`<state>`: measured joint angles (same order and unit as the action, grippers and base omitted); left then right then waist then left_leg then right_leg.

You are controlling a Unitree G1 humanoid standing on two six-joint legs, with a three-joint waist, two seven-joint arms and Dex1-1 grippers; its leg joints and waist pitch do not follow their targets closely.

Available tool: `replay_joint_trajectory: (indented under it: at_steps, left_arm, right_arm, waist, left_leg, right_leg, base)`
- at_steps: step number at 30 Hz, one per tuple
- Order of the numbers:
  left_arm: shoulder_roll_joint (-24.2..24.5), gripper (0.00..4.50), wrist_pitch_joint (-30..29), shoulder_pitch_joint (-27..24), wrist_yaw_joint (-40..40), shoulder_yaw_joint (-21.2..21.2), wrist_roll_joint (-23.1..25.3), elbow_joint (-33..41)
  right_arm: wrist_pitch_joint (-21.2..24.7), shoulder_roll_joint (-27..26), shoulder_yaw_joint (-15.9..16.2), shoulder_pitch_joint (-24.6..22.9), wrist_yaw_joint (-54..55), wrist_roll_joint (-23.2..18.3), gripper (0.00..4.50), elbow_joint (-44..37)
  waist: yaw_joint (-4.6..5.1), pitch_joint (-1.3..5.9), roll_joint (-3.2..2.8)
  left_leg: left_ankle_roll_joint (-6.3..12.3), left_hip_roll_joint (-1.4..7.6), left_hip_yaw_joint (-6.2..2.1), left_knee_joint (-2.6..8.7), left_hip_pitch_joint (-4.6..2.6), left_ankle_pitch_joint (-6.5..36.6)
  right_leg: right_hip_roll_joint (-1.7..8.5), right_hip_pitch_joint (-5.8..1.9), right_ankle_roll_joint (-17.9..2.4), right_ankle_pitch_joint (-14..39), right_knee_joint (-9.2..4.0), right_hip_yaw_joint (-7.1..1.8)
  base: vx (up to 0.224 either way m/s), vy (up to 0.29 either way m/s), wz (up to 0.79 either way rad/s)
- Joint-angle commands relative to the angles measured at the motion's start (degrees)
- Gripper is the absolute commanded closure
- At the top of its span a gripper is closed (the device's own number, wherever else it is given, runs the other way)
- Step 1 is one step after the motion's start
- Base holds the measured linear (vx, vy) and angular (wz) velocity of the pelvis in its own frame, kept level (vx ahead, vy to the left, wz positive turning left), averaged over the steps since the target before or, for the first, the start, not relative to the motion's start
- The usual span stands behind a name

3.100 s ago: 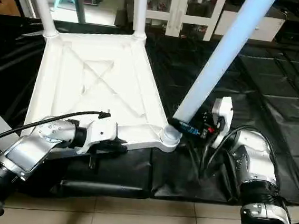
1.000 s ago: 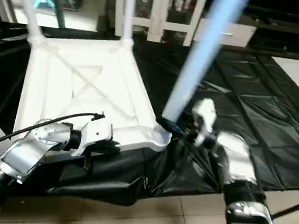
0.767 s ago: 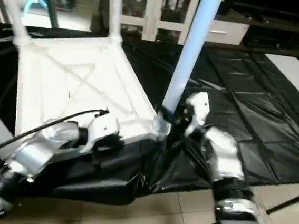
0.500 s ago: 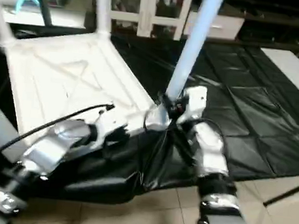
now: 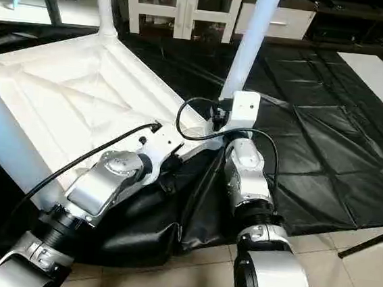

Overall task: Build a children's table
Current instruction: Insert table leg to table base

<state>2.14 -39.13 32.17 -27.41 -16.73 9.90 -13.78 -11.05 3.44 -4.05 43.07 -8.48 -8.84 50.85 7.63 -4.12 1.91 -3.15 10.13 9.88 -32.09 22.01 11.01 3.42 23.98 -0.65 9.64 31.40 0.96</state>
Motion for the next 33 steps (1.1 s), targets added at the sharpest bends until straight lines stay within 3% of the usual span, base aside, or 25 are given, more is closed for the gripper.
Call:
replay_joint_trajectory:
  at_steps: [1, 3, 5, 7, 10, 11, 19, 20, 24, 25, 28, 30, 33]
  left_arm:
    - [0.11, 4.50, 0.75, 0.88, 1.66, 0.89, -0.21, 2.68]
    - [0.39, 4.50, 0.82, 0.76, 1.51, 0.87, -0.10, 2.73]
    - [1.70, 4.50, 1.48, 0.57, 0.45, 0.52, -0.10, 2.56]
    - [2.44, 4.50, 1.88, 0.47, -0.53, 0.09, -0.16, 2.63]
    - [2.99, 4.50, 2.28, 0.25, -1.18, -0.33, -0.35, 2.90]
    - [3.17, 4.50, 2.26, 0.15, -1.45, -0.48, -0.42, 3.03]
    - [4.41, 4.50, 2.59, -0.53, -2.72, -1.17, -0.82, 3.95]
    - [4.53, 4.50, 2.68, -0.60, -2.79, -1.20, -0.86, 4.01]
    - [4.93, 4.50, 3.00, -0.90, -3.21, -1.48, -0.91, 4.24]
    - [5.14, 4.50, 3.08, -1.03, -3.43, -1.67, -0.97, 4.43]
    - [5.57, 4.50, 3.24, -1.18, -3.73, -2.11, -1.22, 4.82]
    - [5.84, 4.50, 3.38, -1.26, -4.05, -2.29, -1.32, 4.97]
    - [6.47, 4.50, 3.56, -1.45, -5.01, -2.72, -1.32, 5.40]
  right_arm:
    - [4.33, -1.70, 1.78, -4.82, -3.32, 1.46, 2.67, 9.91]
    - [4.26, -1.57, 1.96, -4.78, -4.43, 1.61, 2.67, 9.59]
    - [4.96, -0.91, 2.22, -4.88, -12.24, -0.16, 2.67, 7.00]
    - [5.03, 0.14, 2.90, -4.89, -15.25, -0.30, 2.67, 5.51]
    - [5.14, 1.29, 3.47, -4.68, -18.29, -0.29, 2.67, 4.31]
    - [5.23, 1.61, 3.32, -4.51, -19.27, -0.69, 2.32, 3.75]
    - [4.54, 4.47, 2.02, -2.95, -24.22, -1.84, 1.62, 0.10]
    - [4.42, 4.48, 1.60, -2.81, -24.68, -2.16, 1.47, -0.25]
    - [5.00, 4.66, 0.69, -2.61, -28.42, -4.16, 1.47, -1.19]
    - [4.96, 4.99, 0.33, -2.48, -29.41, -4.82, 1.79, -1.19]
    - [4.88, 5.16, -0.62, -2.37, -30.58, -6.03, 1.83, -1.44]
    - [4.66, 5.16, -0.98, -2.24, -30.83, -6.23, 2.11, -1.26]
    - [4.17, 5.19, -1.55, -2.03, -32.13, -6.74, 2.16, -0.98]
  waist:
    - [0.04, 1.33, -0.47]
    - [0.16, 1.27, -0.49]
    - [0.21, 1.33, -0.62]
    - [0.31, 1.24, -0.47]
    - [0.23, 1.45, -0.54]
    - [0.17, 1.52, -0.56]
    - [-0.35, 2.04, -0.45]
    - [-0.53, 2.22, -0.50]
    - [-0.74, 2.27, -0.46]
    - [-0.91, 2.22, -0.48]
    - [-1.01, 2.46, -0.37]
    - [-1.11, 2.54, -0.38]
    - [-1.41, 2.76, -0.48]
  left_leg:
    - [1.41, 2.75, -0.86, 4.74, -0.21, 23.45]
    - [1.30, 2.71, -0.90, 4.78, -0.12, 23.79]
    - [1.46, 2.68, -0.94, 4.72, -0.25, 24.50]
    - [1.79, 2.75, -0.92, 4.78, 0.06, 23.82]
    - [2.20, 2.82, -0.78, 4.56, -0.06, 21.77]
    - [2.68, 2.84, -0.67, 4.50, -0.09, 20.73]
    - [6.07, 3.04, -0.34, 3.94, 0.11, 13.09]
    - [6.69, 3.09, -0.08, 3.60, -0.28, 12.49]
    - [8.28, 3.02, 0.14, 3.18, -0.08, 10.49]
    - [8.47, 3.01, 0.25, 3.06, -0.14, 10.03]
    - [8.56, 3.00, 0.40, 2.79, 0.03, 8.66]
    - [8.88, 3.05, 0.64, 2.56, -0.20, 8.25]
    - [9.59, 3.14, 0.89, 2.25, -0.28, 6.23]
  right_leg:
    - [3.37, -1.01, -8.44, 20.75, -4.18, -1.28]
    - [3.34, -1.07, -8.34, 21.27, -4.20, -1.22]
    - [3.32, -1.06, -8.18, 22.23, -4.29, -1.20]
    - [3.43, -1.20, -8.51, 22.12, -4.32, -1.23]
    - [3.47, -1.32, -9.73, 20.07, -4.16, -1.29]
    - [3.43, -1.46, -10.54, 18.44, -4.03, -1.27]
    - [3.57, -2.52, -14.82, 10.46, -2.98, -1.10]
    - [3.60, -2.39, -15.41, 9.69, -3.01, -1.22]
    - [3.69, -2.70, -16.77, 7.49, -2.53, -1.30]
    - [3.68, -2.59, -16.92, 7.52, -2.57, -1.33]
    - [3.63, -2.81, -17.10, 7.17, -2.18, -1.29]
    - [3.55, -2.62, -17.39, 6.79, -2.09, -1.30]
    - [3.45, -2.74, -18.11, 4.41, -1.59, -1.34]
  base:
    - [0.000, 0.000, 0.00]
    - [0.000, 0.000, 0.00]
    - [0.000, 0.000, 0.00]
    - [0.000, 0.000, 0.00]
    - [0.000, 0.000, 0.00]
    - [0.000, 0.000, 0.00]
    - [0.000, 0.000, 0.00]
    - [0.000, 0.000, 0.00]
    - [0.000, 0.000, 0.00]
    - [0.000, 0.000, 0.00]
    - [0.000, 0.000, 0.00]
    - [0.000, 0.000, 0.00]
    - [0.000, 0.000, 0.00]
